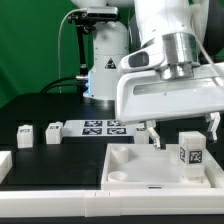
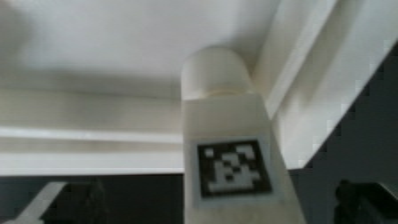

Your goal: Assemble one leg

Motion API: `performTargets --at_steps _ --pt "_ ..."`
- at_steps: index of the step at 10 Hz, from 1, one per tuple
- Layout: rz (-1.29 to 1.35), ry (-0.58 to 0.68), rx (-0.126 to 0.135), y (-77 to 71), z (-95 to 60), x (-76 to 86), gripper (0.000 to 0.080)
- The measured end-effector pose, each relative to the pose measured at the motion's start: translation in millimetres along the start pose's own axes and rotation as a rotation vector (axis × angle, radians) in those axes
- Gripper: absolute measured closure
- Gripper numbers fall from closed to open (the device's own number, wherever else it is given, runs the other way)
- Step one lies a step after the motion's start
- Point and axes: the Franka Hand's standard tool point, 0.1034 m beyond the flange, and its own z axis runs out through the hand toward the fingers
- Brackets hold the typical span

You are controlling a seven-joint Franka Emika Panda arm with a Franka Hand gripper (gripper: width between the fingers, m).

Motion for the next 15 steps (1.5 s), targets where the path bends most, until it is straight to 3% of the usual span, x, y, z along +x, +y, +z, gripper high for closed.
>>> performTargets --at_steps 4,5,11,13,14,15 --pt "0.012 -0.346 0.083 -8.2 7.7 3.4 0.0151" --pt "0.019 -0.383 0.09 -6.3 9.3 8.1 0.0151" --pt "0.027 -0.372 0.081 3.3 10.2 6.0 0.0151" --pt "0.028 -0.373 0.081 3.4 10.6 5.7 0.0381" --pt "0.028 -0.373 0.081 3.4 10.6 5.6 0.0381" --pt "0.028 -0.373 0.081 3.4 10.6 5.6 0.051"
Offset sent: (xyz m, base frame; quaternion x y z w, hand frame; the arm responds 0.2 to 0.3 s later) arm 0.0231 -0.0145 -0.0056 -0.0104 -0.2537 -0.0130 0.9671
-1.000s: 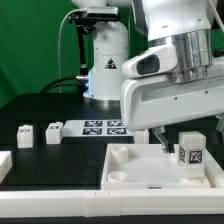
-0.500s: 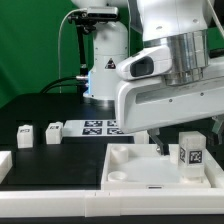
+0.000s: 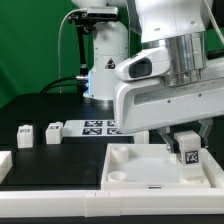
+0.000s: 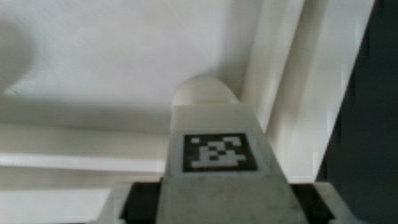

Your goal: Assemble one leg

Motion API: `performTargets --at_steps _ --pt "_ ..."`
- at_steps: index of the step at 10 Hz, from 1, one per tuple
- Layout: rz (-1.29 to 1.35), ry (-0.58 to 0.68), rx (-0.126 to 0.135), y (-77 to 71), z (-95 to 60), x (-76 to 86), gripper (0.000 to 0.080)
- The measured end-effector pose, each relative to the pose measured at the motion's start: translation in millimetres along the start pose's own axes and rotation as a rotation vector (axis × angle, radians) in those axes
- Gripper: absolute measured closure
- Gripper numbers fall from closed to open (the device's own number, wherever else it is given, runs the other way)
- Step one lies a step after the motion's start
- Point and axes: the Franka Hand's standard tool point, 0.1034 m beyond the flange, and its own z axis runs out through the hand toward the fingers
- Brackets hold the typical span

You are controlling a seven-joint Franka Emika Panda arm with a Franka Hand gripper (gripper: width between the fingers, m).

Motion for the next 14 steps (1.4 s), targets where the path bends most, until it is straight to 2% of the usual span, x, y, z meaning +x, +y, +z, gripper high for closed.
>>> performTargets --at_steps 4,6,8,10,11,14 --pt "0.081 0.0 0.001 -0.1 0.1 0.0 0.0509" --pt "0.37 0.044 0.005 -2.0 0.7 1.2 0.0509" --pt "0.668 0.049 0.01 -11.9 2.0 -0.6 0.0508" --pt "0.906 0.05 0.008 -14.5 3.3 -1.4 0.0508" --pt "1.12 0.049 0.016 -16.2 4.1 -1.9 0.0508" --pt "1.434 0.037 0.045 -17.5 4.8 -2.0 0.0508"
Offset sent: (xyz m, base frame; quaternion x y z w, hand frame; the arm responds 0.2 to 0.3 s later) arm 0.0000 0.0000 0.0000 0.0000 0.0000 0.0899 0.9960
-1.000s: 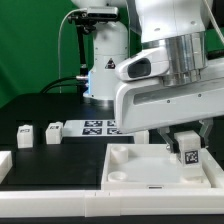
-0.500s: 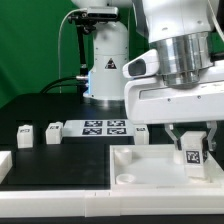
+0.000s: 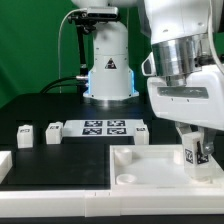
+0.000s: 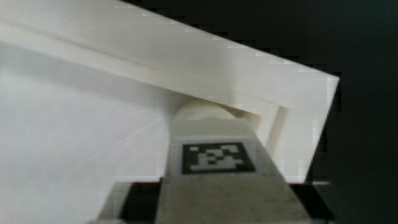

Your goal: Assemble one leg

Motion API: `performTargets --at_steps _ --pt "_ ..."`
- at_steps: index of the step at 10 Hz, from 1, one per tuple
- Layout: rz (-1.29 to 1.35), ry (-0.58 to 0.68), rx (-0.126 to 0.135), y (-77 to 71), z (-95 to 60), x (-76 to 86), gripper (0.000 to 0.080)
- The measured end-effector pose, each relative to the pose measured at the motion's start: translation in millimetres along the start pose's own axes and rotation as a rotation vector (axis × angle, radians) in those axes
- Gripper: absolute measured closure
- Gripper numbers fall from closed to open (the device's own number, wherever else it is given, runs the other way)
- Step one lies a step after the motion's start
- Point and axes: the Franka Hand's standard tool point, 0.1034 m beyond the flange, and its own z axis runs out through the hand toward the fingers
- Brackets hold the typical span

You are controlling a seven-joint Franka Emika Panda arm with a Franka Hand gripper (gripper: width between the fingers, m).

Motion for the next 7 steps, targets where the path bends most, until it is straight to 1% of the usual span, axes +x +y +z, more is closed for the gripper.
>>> performTargets --at_steps 2,3,4,5,6,7 --pt "-0.012 -0.001 0.0 0.1 0.2 -0.2 0.0508" --pt "-0.054 -0.001 0.0 0.0 0.2 -0.7 0.0427" --pt "-0.096 -0.002 0.0 -0.3 0.0 -2.2 0.0244" --pt "-0.231 -0.001 0.0 -0.2 0.0 -2.2 0.0244" --pt "-0.372 -0.001 -0.002 -0.4 0.0 -2.3 0.017" --pt "-0.527 -0.004 -0.005 -1.7 -0.5 -2.1 0.0153"
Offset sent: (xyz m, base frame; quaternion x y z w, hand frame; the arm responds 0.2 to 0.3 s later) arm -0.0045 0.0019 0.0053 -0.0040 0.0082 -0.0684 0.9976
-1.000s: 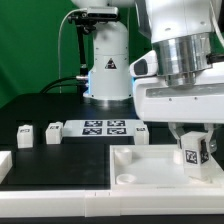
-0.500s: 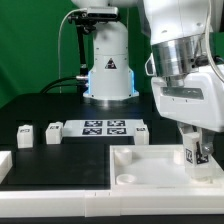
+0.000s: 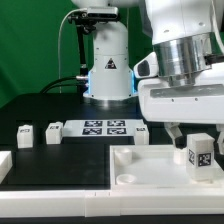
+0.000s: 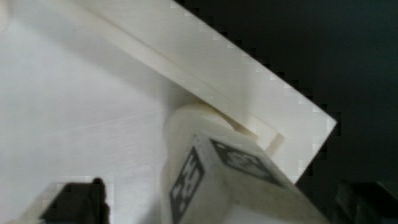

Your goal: Assemble one leg

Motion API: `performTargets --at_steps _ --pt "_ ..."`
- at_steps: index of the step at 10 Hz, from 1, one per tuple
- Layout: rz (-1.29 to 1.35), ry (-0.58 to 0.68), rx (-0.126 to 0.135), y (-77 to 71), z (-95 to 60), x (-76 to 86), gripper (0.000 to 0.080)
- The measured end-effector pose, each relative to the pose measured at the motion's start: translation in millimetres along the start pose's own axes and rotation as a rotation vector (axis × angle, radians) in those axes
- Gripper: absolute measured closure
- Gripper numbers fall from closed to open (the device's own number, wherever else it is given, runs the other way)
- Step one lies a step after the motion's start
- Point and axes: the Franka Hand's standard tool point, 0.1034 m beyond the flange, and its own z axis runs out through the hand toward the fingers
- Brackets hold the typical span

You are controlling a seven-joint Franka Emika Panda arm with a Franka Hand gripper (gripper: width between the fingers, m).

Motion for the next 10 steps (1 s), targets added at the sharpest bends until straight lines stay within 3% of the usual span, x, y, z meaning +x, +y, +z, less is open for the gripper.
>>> performTargets --at_steps 3,6,9,10 --pt "-0.38 -0.006 -0.015 0.0 0.7 0.6 0.0151" --pt "-0.826 0.021 -0.059 -4.6 0.1 -0.7 0.0151" --pt "-0.915 0.02 -0.062 -2.7 -0.3 2.0 0.0172" --pt "-0.915 0.02 -0.062 -2.6 -0.3 2.1 0.0351"
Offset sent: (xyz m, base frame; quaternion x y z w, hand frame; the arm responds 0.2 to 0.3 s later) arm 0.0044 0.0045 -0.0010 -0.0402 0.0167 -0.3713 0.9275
